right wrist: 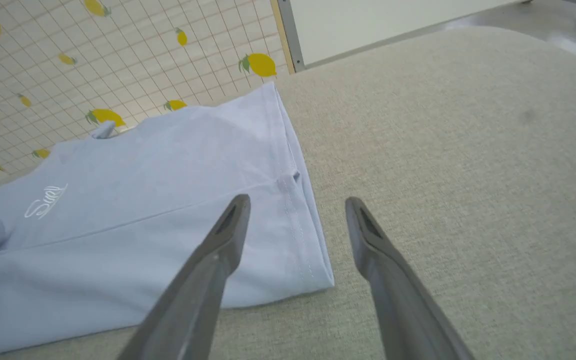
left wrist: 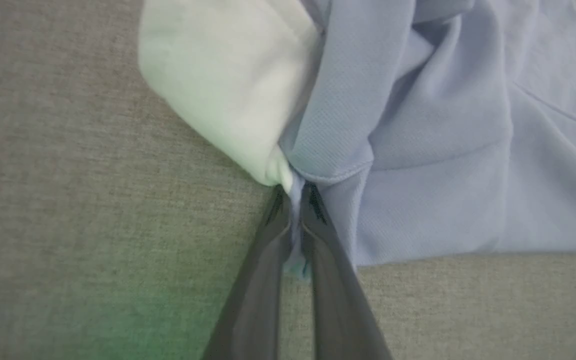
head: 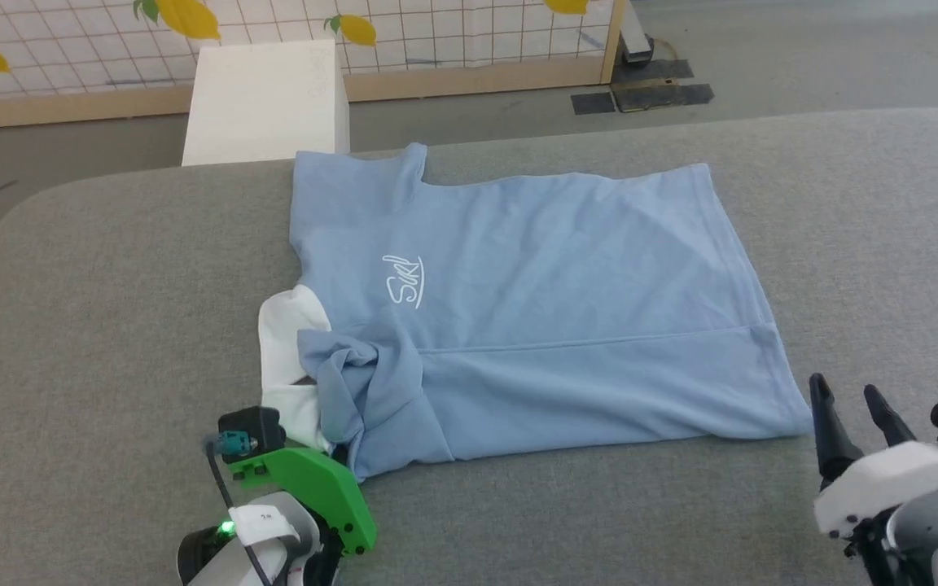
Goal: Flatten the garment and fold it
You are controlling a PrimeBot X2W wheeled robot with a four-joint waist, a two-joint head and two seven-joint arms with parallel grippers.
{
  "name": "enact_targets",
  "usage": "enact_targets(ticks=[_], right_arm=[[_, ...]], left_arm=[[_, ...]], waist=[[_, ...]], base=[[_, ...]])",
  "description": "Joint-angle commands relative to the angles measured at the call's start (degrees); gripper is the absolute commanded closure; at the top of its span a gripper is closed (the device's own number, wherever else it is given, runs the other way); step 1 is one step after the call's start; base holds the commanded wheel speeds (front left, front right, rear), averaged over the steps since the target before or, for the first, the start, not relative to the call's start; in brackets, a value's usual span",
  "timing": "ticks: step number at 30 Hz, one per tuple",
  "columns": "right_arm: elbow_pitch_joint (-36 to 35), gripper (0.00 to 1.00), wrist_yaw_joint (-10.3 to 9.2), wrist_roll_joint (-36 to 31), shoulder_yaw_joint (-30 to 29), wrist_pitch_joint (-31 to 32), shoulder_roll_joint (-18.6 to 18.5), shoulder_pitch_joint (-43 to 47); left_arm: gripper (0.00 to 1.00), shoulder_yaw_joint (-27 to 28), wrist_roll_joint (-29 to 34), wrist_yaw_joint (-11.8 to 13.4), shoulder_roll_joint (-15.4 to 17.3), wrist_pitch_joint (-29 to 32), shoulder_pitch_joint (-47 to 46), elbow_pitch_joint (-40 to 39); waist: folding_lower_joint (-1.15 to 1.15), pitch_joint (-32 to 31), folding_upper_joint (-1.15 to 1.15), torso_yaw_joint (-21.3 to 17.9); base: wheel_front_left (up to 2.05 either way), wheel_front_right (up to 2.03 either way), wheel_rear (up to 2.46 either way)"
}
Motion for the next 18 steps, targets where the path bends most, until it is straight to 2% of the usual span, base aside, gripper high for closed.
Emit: enact_targets(ticks=[1, 6, 10, 11, 12, 13, 14, 15, 18], right_arm=[[2.18, 0.00, -0.09, -0.69, -1.47, 2.40, 0.02, -2.27], [11.24, 0.00, -0.09, -3.04, -5.26, 15.18, 0.02, -8.69], [15.13, 0.00, -0.09, -6.94, -6.49, 25.36, 0.02, -12.03], [15.56, 0.05, -0.09, -7.89, -6.82, 27.67, 0.02, -12.44], [15.53, 0.39, -0.09, -8.57, -7.11, 29.96, 0.02, -12.93], [15.33, 0.57, -0.09, -8.69, -7.20, 31.44, 0.02, -13.27], [15.04, 0.93, -0.09, -8.62, -7.26, 33.08, 0.02, -13.51], [14.75, 1.00, -0.09, -8.63, -7.20, 34.33, 0.03, -13.52], [12.11, 1.00, -0.09, -8.86, -7.30, 35.23, 0.03, -13.05]], left_arm=[[1.00, -0.49, -0.15, -0.48, -0.23, 0.07, -0.38, 0.36], [1.00, -0.87, 0.45, -1.32, -0.37, -0.71, -1.30, 0.13], [1.00, -1.21, 0.82, -1.83, -0.51, -1.12, -1.79, 0.00], [1.00, -1.28, 0.85, -1.95, -0.54, -1.17, -1.84, 0.01], [1.00, -1.32, 0.95, -2.12, -0.54, -1.43, -1.90, -0.02], [1.00, -1.37, 1.04, -2.27, -0.54, -1.61, -1.94, -0.02], [1.00, -1.50, 1.12, -2.56, -0.53, -1.76, -1.97, -0.02], [1.00, -1.54, 1.30, -2.71, -0.50, -2.15, -1.99, -0.02], [1.00, -1.60, 2.19, -3.04, -0.22, -3.90, -2.03, -0.08]], waist=[[0.00, 0.47, 0.00, 0.45], [0.00, 1.42, 0.00, 1.59], [0.00, 1.96, 0.00, 2.35], [0.00, 2.02, 0.00, 2.49], [0.00, 2.10, 0.00, 2.65], [0.00, 2.15, 0.00, 2.75], [0.00, 2.16, 0.00, 2.86], [0.00, 2.10, 0.00, 2.95], [0.00, 1.74, 0.00, 3.19]], base=[[0.00, 0.00, 0.00], [0.00, 0.00, 0.00], [0.00, 0.00, 0.00], [0.00, 0.00, 0.00], [0.00, 0.00, 0.00], [0.00, 0.00, 0.00], [0.00, 0.00, 0.00], [0.00, 0.00, 0.00], [0.00, 0.00, 0.00]])
